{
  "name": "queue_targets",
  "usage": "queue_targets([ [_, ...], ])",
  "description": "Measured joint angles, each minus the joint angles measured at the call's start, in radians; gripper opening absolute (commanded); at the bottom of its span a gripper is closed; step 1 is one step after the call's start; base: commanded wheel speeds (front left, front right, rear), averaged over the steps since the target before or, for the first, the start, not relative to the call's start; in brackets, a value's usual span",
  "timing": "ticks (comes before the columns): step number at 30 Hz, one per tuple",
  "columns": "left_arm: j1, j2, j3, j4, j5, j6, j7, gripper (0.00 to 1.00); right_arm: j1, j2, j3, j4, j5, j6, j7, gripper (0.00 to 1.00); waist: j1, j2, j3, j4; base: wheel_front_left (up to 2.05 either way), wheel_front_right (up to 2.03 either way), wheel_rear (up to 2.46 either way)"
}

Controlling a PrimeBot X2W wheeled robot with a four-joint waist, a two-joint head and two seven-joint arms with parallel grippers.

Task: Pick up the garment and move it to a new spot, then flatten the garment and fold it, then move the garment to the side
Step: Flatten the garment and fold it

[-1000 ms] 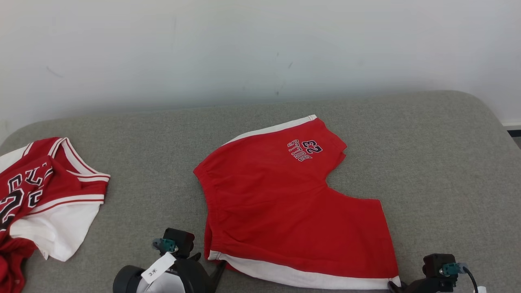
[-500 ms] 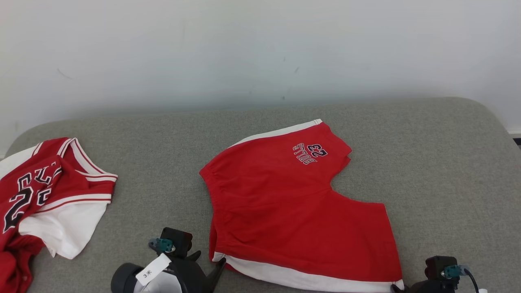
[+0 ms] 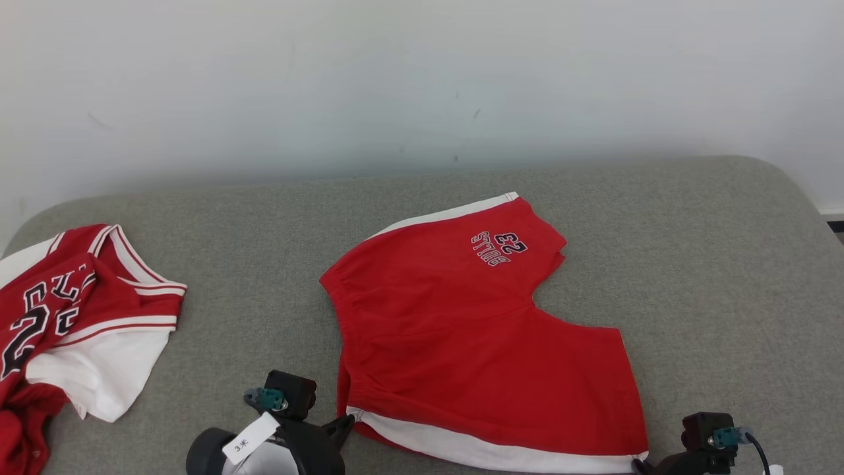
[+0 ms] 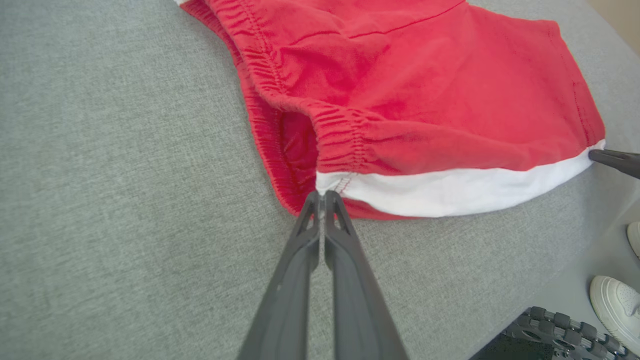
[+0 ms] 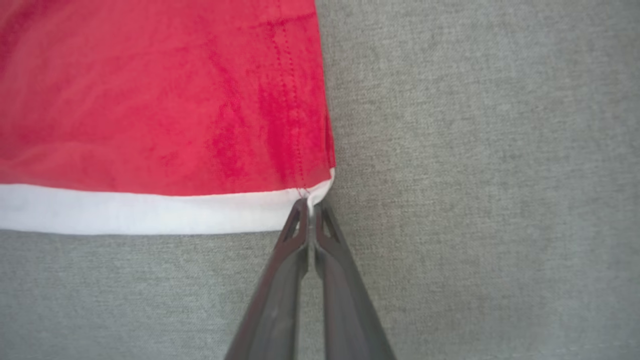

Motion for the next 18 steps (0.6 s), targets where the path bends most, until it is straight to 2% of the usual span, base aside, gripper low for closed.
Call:
queue_targets([
  [1,0.000,0.000,0.000,0.000,0.000,0.000,0.000,0.00,-0.002,0.001,0.000,0.001,0.000,0.000,0.000,0.00,0.0000,0.0000,0.001,0.000,0.00,0.00,0.00],
  [12,0.001,0.004,0.002,-0.005,-0.014,-0.007,-0.009,0.00,-0.001,0.000,-0.024,-0.012,0.017,0.000,-0.018,0.00,0.0000,0.0000,0.000,0.002,0.00,0.00,0.00],
  [18,0.010,0.018,0.012,-0.058,-0.050,-0.007,-0.027,0.00,0.048,0.015,-0.089,-0.113,0.107,0.023,-0.054,0.00,0.0001,0.0000,-0.009,0.002,0.00,0.00,0.00],
])
